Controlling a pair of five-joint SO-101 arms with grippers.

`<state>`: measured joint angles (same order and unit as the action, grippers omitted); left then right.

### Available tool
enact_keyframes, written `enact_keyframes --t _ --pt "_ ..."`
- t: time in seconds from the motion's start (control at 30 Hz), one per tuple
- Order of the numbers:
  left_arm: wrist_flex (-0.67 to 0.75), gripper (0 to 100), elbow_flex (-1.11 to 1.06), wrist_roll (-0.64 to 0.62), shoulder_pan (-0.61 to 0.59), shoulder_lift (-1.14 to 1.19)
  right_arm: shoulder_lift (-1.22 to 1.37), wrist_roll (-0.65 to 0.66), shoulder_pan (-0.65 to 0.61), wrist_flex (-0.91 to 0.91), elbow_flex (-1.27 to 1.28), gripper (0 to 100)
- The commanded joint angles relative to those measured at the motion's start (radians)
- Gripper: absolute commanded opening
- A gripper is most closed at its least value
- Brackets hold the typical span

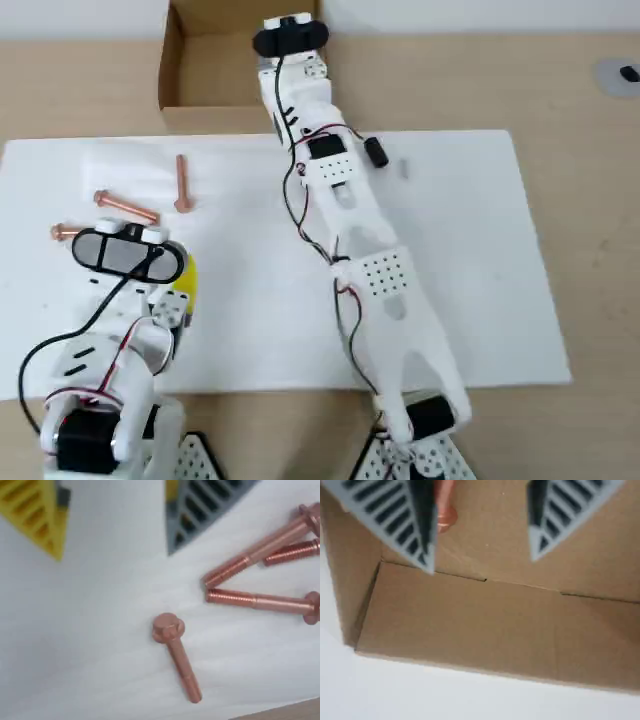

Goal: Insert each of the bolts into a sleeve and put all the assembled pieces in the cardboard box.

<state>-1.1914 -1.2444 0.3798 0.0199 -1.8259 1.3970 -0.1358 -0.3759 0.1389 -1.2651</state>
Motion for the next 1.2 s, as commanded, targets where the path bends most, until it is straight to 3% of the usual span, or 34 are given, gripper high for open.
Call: enact_keyframes --t 0.0,0.13,0.27,0.53,0.87,1.17 --pt "0.025 14 0.005 -0.008 -0.014 -0.005 -0.021 -0.008 0.016 0.08 -0.153 16.3" --pt "0.025 14 0.011 -0.071 -0.034 -0.005 -0.025 -0.008 0.013 0.304 -0.323 16.4" --pt "0.046 15 0.005 -0.203 -0.15 -0.004 -0.056 -0.021 0.016 0.539 -0.401 16.4" --pt "0.043 15 0.049 -0.227 -0.262 0.174 -0.343 -0.218 -0.015 1.01 -0.406 16.4" --pt "0.044 15 0.293 -0.399 -0.258 0.522 -0.481 -0.242 -0.053 1.327 -0.406 16.4" --pt "0.075 14 0.37 -0.623 -0.267 0.763 -0.647 -0.235 -0.051 1.617 -0.406 16.3"
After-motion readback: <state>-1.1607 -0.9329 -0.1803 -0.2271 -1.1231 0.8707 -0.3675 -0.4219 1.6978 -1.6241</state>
